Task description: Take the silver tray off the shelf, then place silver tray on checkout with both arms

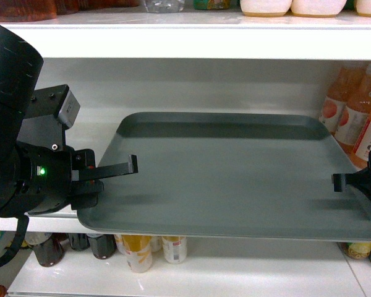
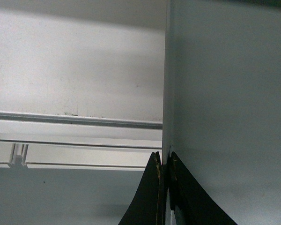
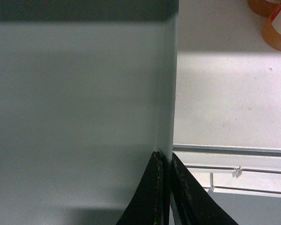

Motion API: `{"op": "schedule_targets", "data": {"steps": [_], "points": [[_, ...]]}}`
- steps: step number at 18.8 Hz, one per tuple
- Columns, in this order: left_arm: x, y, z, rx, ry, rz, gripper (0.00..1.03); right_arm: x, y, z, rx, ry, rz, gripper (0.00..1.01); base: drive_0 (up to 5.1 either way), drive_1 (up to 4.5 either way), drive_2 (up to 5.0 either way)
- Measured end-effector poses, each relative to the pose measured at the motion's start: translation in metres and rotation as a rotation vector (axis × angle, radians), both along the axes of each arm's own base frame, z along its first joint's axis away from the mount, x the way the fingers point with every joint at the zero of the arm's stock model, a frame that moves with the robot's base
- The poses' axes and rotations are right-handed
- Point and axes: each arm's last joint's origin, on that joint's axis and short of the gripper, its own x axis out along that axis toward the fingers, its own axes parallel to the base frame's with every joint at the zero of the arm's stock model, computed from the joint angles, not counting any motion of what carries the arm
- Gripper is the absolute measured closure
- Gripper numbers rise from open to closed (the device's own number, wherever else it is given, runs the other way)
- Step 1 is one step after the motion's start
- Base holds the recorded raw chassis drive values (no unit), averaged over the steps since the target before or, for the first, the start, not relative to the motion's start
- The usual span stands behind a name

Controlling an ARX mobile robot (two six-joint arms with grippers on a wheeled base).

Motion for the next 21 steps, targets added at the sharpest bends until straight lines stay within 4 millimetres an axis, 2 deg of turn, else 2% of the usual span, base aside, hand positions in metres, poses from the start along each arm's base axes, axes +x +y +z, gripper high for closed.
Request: {"op": "schedule_targets", "data": {"steps": [21], "points": [[0.0006,0.0001,-0.0004,0.002,-0.003,0.004,1.0,0.0005,0.0003,0.0007,0.006,-0.005,0.0,0.99,0.0,0.0,0.0]]}}
